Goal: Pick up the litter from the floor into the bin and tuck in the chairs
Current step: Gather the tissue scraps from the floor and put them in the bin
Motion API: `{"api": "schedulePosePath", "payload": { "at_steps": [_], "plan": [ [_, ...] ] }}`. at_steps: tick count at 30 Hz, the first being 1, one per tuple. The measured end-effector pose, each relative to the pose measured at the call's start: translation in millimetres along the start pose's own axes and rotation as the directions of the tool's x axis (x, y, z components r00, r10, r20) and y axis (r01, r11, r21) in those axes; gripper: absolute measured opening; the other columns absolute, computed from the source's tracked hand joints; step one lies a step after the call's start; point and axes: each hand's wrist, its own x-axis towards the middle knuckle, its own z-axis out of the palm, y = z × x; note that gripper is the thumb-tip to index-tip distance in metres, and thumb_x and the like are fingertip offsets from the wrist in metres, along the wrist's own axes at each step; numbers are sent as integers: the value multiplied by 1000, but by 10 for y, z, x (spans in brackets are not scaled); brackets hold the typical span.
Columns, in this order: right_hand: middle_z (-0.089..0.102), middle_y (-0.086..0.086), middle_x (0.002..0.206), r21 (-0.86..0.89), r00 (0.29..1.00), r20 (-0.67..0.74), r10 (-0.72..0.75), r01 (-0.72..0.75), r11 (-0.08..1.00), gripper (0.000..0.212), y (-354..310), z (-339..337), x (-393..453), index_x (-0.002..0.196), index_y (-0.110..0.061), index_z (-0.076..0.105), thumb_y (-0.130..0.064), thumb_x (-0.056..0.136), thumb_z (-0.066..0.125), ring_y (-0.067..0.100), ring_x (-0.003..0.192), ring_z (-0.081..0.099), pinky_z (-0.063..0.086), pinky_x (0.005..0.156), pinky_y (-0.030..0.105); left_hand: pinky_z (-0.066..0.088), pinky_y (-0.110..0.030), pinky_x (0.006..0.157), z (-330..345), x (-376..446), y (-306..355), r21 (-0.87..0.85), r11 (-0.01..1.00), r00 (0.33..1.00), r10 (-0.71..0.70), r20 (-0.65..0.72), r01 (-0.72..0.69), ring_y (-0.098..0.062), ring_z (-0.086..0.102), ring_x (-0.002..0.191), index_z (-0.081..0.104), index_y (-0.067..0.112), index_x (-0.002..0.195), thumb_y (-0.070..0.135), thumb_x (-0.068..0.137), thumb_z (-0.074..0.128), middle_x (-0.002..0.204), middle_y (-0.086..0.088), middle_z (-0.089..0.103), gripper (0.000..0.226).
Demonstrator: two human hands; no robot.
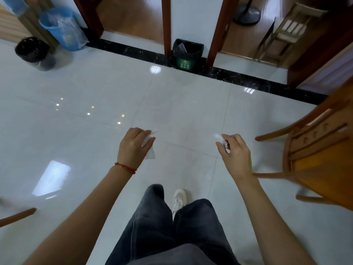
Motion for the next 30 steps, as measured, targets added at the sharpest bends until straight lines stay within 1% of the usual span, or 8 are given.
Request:
{"api": "schedulePosePath", "payload": {
  "at_steps": [2,4,8,11,18,23,27,30],
  "plan": [
    [60,21,85,4,1000,27,-11,11,1000,23,57,32,325,100,5,66,-6,80,69,30,69,58,46,60,31,47,-33,59,115,307,-44,-20,1000,1000,-21,5,21,-35,61,63,69,-8,80,3,70,70,70,-19,64,15],
    [61,20,85,4,1000,7,-14,14,1000,22,103,93,672,99,4,66,-6,80,69,30,69,58,46,60,30,47,-32,58,230,606,-99,-9,1000,1000,-23,-15,23,-35,61,63,69,-7,80,4,69,69,70,-18,64,15],
    [61,22,86,19,1000,-1,-12,12,1000,22,176,260,1373,99,5,66,-5,79,69,31,70,60,51,60,36,50,-35,58,485,1293,-312,-13,1000,1000,-5,-15,5,-35,61,63,69,-8,79,3,68,70,69,-18,64,15],
    [61,22,85,35,999,-35,-8,9,999,22,238,428,1913,98,6,65,-3,79,70,31,68,59,50,61,35,50,-35,57,703,1817,-512,-16,1000,1000,13,-16,-14,-35,61,62,68,-8,79,1,68,71,68,-19,64,15],
    [61,21,83,25,998,-44,-37,39,999,21,174,775,3311,98,5,65,-4,79,69,30,67,59,53,58,36,50,-37,56,997,3182,-948,-59,998,997,19,70,-14,-35,60,62,68,-9,79,-8,64,79,68,-20,63,19],
    [61,21,86,25,996,-77,-39,41,999,23,158,903,4163,100,5,64,-6,80,69,29,70,59,52,60,34,50,-36,56,1136,4077,-1181,-49,998,996,54,68,-50,-35,60,61,68,-10,80,-8,63,80,69,-21,64,21],
    [61,20,88,28,998,-56,-20,21,999,24,274,1014,4714,102,5,63,-8,82,68,28,72,59,54,61,36,52,-37,57,1370,4615,-1297,-47,998,994,53,91,-49,-35,61,62,69,-10,81,-8,62,80,70,-22,65,22],
    [62,21,88,17,998,-35,-44,45,999,25,416,1151,5218,102,5,63,-8,81,68,29,72,59,53,60,34,52,-37,57,1614,5072,-1390,-45,998,995,47,90,-43,-35,60,62,68,-11,81,-8,63,80,70,-22,64,22]
  ]
}}
